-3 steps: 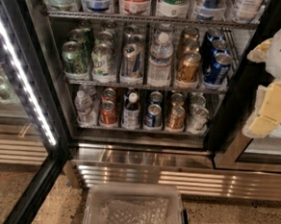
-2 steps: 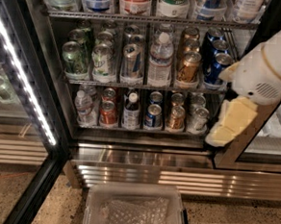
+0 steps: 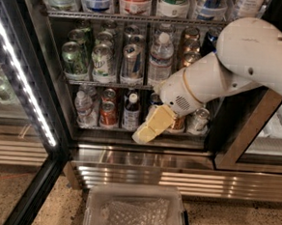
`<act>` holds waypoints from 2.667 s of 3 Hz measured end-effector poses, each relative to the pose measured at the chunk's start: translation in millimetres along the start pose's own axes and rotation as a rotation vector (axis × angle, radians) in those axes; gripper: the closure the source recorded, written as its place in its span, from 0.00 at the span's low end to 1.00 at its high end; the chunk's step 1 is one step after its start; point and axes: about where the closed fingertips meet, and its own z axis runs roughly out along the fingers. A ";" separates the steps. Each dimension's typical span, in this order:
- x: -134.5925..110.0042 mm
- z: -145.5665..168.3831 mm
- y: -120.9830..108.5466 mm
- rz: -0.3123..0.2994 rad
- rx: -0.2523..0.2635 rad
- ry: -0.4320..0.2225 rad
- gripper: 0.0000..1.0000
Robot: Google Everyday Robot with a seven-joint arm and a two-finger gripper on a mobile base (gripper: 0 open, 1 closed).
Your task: Pick water bottle from bottom shelf of fridge
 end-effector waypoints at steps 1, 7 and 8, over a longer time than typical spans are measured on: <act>-0.8 0.2 -1.2 0.001 0.006 -0.003 0.00; 13.2 118.2 -39.2 0.206 0.052 -0.486 0.00; 8.8 154.1 -30.8 0.257 0.059 -0.556 0.00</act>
Offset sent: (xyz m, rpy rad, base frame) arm 0.0031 -0.0174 -0.0264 0.1366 -0.0260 -0.0681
